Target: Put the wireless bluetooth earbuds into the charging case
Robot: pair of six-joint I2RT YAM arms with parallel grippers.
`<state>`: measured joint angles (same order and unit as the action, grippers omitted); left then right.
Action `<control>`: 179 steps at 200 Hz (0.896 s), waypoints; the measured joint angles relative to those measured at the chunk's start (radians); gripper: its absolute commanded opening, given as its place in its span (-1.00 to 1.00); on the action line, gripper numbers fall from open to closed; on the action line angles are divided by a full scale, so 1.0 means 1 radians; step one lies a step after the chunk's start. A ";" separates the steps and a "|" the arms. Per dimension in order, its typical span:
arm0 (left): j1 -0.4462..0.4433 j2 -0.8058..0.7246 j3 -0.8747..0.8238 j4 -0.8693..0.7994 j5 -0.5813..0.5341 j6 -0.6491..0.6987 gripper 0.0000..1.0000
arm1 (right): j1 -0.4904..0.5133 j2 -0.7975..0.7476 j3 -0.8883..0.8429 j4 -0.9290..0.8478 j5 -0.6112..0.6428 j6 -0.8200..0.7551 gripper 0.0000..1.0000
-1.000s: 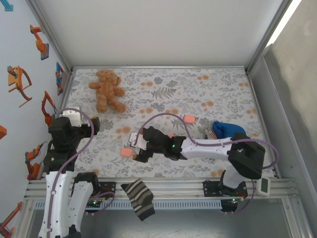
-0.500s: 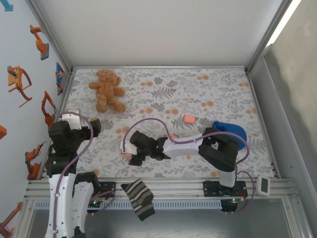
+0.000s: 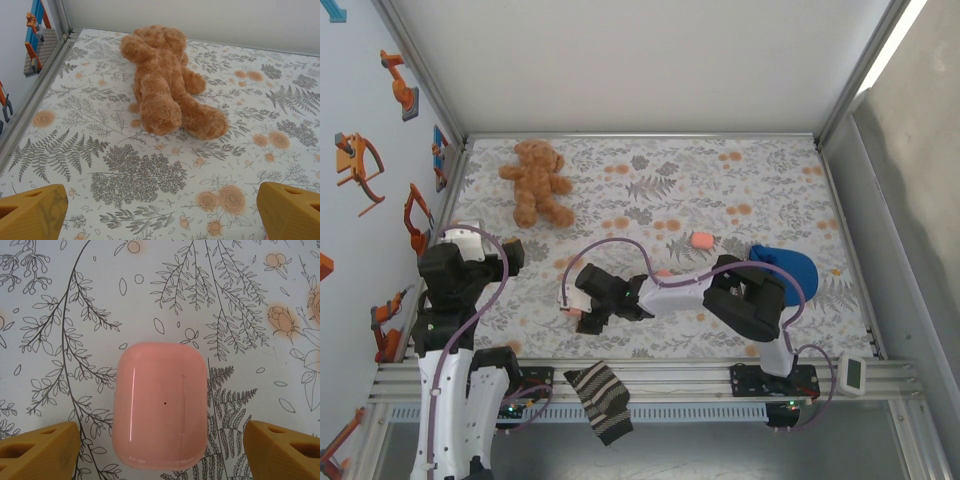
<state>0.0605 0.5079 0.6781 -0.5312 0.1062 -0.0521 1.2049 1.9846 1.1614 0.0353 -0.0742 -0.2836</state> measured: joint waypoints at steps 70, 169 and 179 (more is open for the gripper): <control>0.000 0.000 0.000 0.000 0.019 0.000 0.93 | -0.029 0.032 0.028 -0.020 -0.074 0.042 0.22; 0.000 0.000 -0.002 0.001 0.026 0.000 0.93 | -0.032 0.053 0.063 -0.045 -0.104 0.059 -0.26; 0.000 0.000 -0.002 0.001 0.026 0.000 0.93 | -0.032 0.053 0.063 -0.045 -0.101 0.059 -0.28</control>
<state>0.0605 0.5083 0.6765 -0.5304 0.1322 -0.0521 1.1728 2.0373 1.2247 -0.0097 -0.1757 -0.2245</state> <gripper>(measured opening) 0.964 0.442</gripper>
